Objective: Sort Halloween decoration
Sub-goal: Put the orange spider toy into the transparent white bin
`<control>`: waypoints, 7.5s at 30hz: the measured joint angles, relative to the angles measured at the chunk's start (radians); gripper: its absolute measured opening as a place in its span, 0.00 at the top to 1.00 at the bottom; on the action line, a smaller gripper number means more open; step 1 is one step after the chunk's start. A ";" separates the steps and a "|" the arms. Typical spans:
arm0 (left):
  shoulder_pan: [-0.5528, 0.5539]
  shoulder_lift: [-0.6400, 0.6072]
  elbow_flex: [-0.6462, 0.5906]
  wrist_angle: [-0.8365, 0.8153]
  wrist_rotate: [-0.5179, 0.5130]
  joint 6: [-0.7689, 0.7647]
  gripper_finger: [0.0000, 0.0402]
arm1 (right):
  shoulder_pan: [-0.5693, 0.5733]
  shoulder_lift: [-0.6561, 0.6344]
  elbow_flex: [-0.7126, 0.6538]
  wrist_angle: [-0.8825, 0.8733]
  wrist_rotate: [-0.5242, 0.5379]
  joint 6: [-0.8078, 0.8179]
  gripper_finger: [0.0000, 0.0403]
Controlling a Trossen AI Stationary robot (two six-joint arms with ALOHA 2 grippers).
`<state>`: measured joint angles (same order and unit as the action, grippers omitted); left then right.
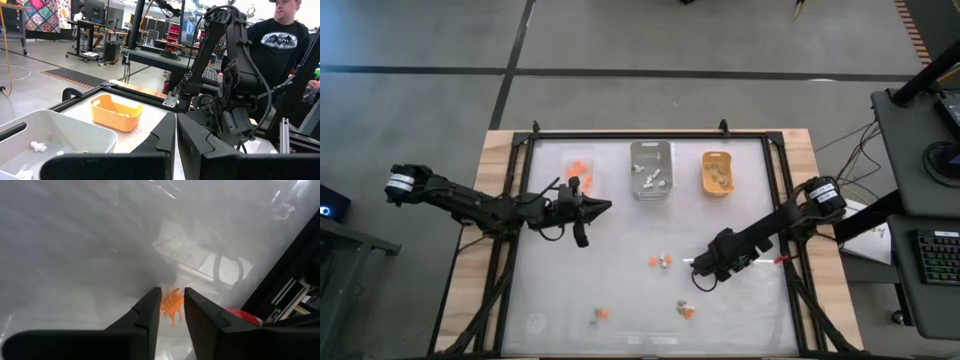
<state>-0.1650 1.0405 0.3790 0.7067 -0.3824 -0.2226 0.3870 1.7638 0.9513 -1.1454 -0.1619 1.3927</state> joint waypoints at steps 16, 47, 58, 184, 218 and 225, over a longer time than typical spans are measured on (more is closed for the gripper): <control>0.000 0.000 0.000 0.000 0.000 0.000 1.00 | 0.001 -0.027 -0.005 0.016 0.035 -0.024 0.98; 0.000 0.000 0.000 0.007 0.000 -0.014 1.00 | -0.017 -0.314 -0.095 0.030 0.134 0.092 0.80; 0.000 0.000 0.000 0.010 0.000 -0.015 1.00 | -0.018 -0.290 -0.105 0.080 0.109 0.050 0.70; 0.000 0.003 0.149 -0.101 0.058 0.000 1.00 | -0.047 -0.498 -0.096 0.408 0.477 -0.273 0.98; -0.011 0.230 0.148 0.017 0.087 0.004 1.00 | -0.072 -0.492 -0.586 1.540 0.552 -1.160 0.98; -0.011 0.223 0.148 0.025 0.086 0.004 1.00 | -0.082 -0.486 -0.687 1.663 0.618 -1.165 0.97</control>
<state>-0.1761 1.2634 0.5270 0.7317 -0.2962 -0.2184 0.3046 1.2776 0.2643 0.5174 0.4556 0.2274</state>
